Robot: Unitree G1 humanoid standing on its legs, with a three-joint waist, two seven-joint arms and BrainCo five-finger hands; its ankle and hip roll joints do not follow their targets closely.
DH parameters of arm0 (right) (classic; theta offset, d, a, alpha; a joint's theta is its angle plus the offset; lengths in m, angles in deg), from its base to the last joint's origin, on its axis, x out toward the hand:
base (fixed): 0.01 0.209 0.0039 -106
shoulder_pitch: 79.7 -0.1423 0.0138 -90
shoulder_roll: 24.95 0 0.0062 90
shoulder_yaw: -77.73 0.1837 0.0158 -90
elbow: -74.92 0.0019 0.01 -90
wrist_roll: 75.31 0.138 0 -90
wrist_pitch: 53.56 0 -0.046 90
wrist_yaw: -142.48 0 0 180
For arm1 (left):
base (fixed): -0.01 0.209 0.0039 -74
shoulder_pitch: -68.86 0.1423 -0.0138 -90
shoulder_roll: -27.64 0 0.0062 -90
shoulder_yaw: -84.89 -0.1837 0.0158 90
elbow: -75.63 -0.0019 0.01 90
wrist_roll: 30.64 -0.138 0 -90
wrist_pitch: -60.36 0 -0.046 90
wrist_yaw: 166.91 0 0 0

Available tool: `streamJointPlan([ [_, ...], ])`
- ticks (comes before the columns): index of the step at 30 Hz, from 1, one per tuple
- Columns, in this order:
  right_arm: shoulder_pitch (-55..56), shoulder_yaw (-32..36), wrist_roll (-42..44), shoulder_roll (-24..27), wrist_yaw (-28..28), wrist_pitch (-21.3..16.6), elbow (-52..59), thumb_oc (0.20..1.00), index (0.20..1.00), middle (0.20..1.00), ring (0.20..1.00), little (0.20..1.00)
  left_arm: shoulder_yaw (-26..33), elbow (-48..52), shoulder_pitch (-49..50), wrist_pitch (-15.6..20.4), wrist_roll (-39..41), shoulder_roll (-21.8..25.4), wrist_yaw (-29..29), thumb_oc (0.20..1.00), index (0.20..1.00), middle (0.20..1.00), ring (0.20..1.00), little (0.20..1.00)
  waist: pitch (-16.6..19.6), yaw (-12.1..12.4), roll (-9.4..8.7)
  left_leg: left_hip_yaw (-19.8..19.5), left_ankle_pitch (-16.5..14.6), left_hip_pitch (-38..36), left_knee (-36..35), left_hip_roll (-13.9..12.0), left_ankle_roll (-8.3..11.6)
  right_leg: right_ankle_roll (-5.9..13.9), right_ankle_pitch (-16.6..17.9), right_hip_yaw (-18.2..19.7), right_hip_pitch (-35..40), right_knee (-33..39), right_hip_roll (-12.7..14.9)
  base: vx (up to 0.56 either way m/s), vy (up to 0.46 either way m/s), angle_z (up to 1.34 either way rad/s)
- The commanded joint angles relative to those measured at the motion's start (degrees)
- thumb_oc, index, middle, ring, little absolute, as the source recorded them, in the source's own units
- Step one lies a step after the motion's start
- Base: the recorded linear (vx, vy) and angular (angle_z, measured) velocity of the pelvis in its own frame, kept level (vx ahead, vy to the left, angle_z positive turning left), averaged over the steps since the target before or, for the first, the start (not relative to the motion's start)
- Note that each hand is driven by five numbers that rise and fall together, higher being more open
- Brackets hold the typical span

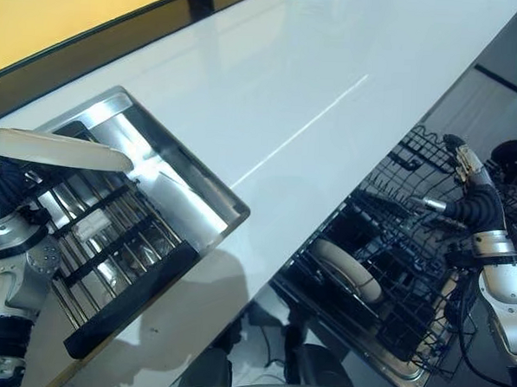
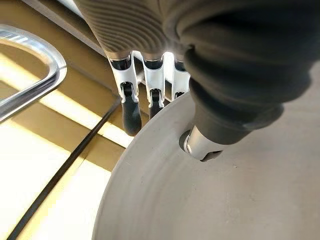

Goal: Pick up plates and place into dishwasher.

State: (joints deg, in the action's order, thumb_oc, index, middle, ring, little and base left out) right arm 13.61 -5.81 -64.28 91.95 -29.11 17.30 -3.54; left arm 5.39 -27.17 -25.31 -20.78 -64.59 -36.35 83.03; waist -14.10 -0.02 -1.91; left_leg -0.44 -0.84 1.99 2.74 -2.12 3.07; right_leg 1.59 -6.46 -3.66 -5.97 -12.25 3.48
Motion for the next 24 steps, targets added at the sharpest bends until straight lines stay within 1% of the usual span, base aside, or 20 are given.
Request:
streamJointPlan([
  [1, -3.85, -1.85, -0.93, -1.62, 2.33, -6.99, 5.44, 1.0, 1.0, 1.0, 1.0, 1.0, 2.49, 6.43, -0.15, 4.31, 3.42, 1.75, -2.1, 0.2, 0.2, 0.2, 0.2, 0.2, 4.95, 1.87, -4.35, -0.05, -7.89, -0.76, 3.29, 4.01, -3.76, 6.8, 7.16, 3.71, 3.62, 10.78, 4.14, -0.04, -0.045, -0.09],
  [3, -5.19, -2.43, -0.13, -1.55, 1.38, -8.02, 6.86, 1.0, 1.0, 1.0, 1.0, 1.0, 1.86, 7.99, -0.38, 5.63, 4.95, 0.87, -3.38, 0.2, 0.2, 0.2, 0.2, 0.2, 5.87, 2.16, -4.36, -0.23, -7.85, -1.51, 2.43, 4.02, -3.75, 6.77, 6.96, 3.52, 4.12, 11.06, 4.02, -0.05, -0.025, -0.03],
  [7, -10.72, -6.48, -0.25, -2.05, -0.98, -6.0, 9.5, 1.0, 1.0, 1.0, 1.0, 1.0, -1.99, 12.29, -2.9, 6.41, 8.49, -2.11, -8.65, 0.2, 0.2, 0.2, 0.2, 0.2, 8.21, 2.82, -4.11, -0.7, -7.49, -3.18, 0.58, 3.95, -3.52, 6.54, 6.32, 2.87, 5.58, 11.54, 3.85, -0.07, -0.014, 0.02],
  [8, -12.31, -7.78, 0.23, -2.3, -1.55, -5.17, 10.46, 1.0, 1.0, 1.0, 1.0, 1.0, -3.19, 13.73, -3.66, 6.44, 9.1, -3.23, -10.09, 0.2, 0.2, 0.2, 0.2, 0.2, 8.74, 3.05, -4.08, -0.79, -6.54, -3.3, -0.16, 3.95, -3.37, 6.38, 6.63, 2.59, 5.66, 11.55, 3.81, -0.09, -0.018, 0.07],
  [9, -12.98, -8.35, 0.66, -2.4, -2.03, -4.97, 10.82, 1.0, 1.0, 1.0, 1.0, 1.0, -3.61, 14.19, -3.88, 6.75, 9.55, -3.6, -10.72, 0.2, 0.2, 0.2, 0.2, 0.2, 8.99, 3.11, -3.99, -0.89, -6.29, -3.58, -0.66, 3.9, -3.32, 6.34, 6.53, 2.42, 5.85, 11.58, 3.75, -0.1, -0.018, 0.09],
  [11, -16.29, -11.68, 0.92, -3.1, -3.31, -3.08, 12.72, 1.0, 1.0, 1.0, 1.0, 1.0, -7.01, 17.15, -5.9, 5.73, 10.87, -5.61, -13.54, 0.2, 0.2, 0.2, 0.2, 0.2, 10.39, 3.52, -3.54, -1.35, -5.46, -4.44, -2.27, 3.87, -3.11, 6.14, 6.01, 1.72, 6.59, 11.49, 3.49, -0.06, -0.011, 0.08],
  [13, -17.91, -13.64, 1.9, -3.67, -5.11, -2.72, 13.41, 1.0, 1.0, 1.0, 1.0, 1.0, -9.27, 18.63, -7.04, 5.56, 11.81, -6.96, -15.18, 0.2, 0.2, 0.2, 0.2, 0.2, 11.19, 3.73, -3.32, -1.6, -5.02, -4.93, -3.07, 3.84, -2.98, 6.02, 5.66, 1.11, 7.02, 11.34, 3.31, -0.07, -0.023, 0.06],
  [16, -21.4, -17.69, 2.67, -4.46, -6.6, -0.28, 14.03, 1.0, 1.0, 1.0, 1.0, 1.0, -12.86, 20.73, -8.81, 3.77, 11.91, -9.02, -16.63, 0.2, 0.2, 0.2, 0.2, 0.2, 12.19, 4.06, -3.04, -2.13, -4.81, -5.46, -3.38, 4.04, -2.85, 5.7, 5.12, 0.48, 7.55, 11.05, 3.06, -0.07, -0.023, 0.13],
  [21, -24.02, -22.24, 5.1, -5.65, -10.27, 1.35, 14.3, 1.0, 1.0, 1.0, 1.0, 1.0, -15.62, 22.95, -9.33, 2.49, 13.37, -10.38, -17.75, 0.2, 0.2, 0.2, 0.2, 0.2, 13.37, 4.61, -2.64, -2.76, -4.43, -5.79, -3.7, 4.24, -2.74, 5.23, 4.82, -0.31, 8.52, 11.58, 2.63, -0.07, -0.035, 0.12],
  [22, -25.01, -23.94, 5.89, -6.18, -11.53, 2.22, 14.58, 1.0, 1.0, 1.0, 1.0, 1.0, -16.42, 24.2, -9.47, 1.9, 14.49, -10.87, -18.36, 0.2, 0.2, 0.2, 0.2, 0.2, 13.65, 5.0, -2.53, -2.99, -4.15, -5.74, -3.88, 4.25, -2.65, 5.1, 4.78, -0.72, 8.88, 11.93, 2.49, -0.07, -0.044, 0.08],
  [24, -25.99, -25.67, 6.33, -6.82, -13.46, 2.66, 15.06, 1.0, 1.0, 1.0, 1.0, 1.0, -17.4, 25.07, -9.78, 1.79, 15.21, -11.11, -18.76, 0.2, 0.2, 0.2, 0.2, 0.2, 13.85, 5.35, -2.38, -3.25, -3.87, -5.65, -4.0, 4.2, -2.46, 4.98, 4.76, -1.27, 9.2, 12.24, 2.4, -0.08, -0.049, 0.07],
])
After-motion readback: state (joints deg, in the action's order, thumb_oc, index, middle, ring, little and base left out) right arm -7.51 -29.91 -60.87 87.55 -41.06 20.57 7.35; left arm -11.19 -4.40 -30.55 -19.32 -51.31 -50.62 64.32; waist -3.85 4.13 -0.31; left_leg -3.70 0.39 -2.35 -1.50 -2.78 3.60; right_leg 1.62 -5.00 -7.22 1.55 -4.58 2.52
